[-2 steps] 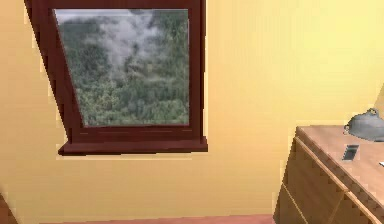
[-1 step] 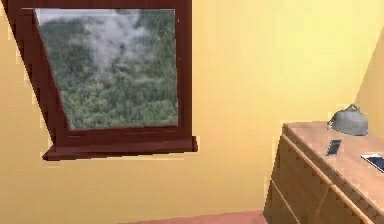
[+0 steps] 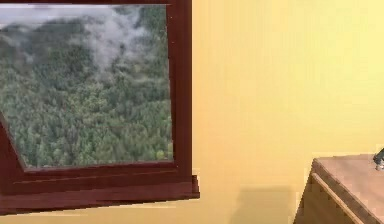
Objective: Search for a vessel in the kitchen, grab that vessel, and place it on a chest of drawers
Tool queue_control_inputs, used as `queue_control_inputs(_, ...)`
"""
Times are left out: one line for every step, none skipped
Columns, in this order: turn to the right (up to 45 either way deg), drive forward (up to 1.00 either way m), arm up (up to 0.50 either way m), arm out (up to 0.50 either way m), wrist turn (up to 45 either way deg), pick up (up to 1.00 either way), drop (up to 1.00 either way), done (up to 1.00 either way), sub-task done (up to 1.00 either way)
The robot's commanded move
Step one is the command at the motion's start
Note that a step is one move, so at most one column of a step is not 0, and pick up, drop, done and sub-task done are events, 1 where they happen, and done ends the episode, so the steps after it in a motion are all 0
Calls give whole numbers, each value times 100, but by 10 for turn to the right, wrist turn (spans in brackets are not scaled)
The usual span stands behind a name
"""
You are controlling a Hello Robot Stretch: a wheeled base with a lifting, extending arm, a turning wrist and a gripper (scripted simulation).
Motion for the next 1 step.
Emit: queue_control_inputs(-330,0,0,0,0,0,0,0,0)
